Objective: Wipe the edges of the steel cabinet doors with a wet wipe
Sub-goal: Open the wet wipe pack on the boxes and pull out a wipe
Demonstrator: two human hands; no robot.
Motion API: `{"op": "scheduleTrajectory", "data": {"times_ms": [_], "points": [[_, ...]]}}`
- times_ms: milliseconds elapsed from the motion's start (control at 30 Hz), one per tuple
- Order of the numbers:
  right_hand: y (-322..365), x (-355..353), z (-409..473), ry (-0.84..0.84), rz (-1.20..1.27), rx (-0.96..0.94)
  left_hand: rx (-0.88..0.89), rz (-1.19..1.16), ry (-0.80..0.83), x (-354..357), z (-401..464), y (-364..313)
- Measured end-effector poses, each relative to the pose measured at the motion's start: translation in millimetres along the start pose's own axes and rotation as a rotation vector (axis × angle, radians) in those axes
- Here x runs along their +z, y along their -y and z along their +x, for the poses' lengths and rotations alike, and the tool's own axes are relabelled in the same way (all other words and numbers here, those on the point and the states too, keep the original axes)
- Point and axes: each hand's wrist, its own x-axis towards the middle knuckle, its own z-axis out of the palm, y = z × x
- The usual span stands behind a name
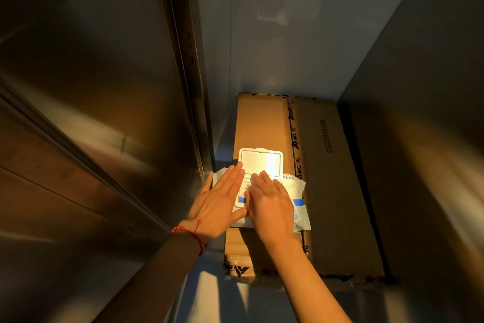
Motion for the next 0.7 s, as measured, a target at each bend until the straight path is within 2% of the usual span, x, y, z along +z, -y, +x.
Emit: {"op": "scheduleTrajectory", "data": {"times_ms": [233,700], "points": [[3.1,-7.4,-5.2,-0.167,-0.035,-0.049,-0.011,0.025,-0.007,0.9,0.8,-1.8],[-13.9,-3.1,-11.8,-0.248,-0.055,-0.157,-0.023,-0.024,0.014,0.8,1.1,-2.8]]}}
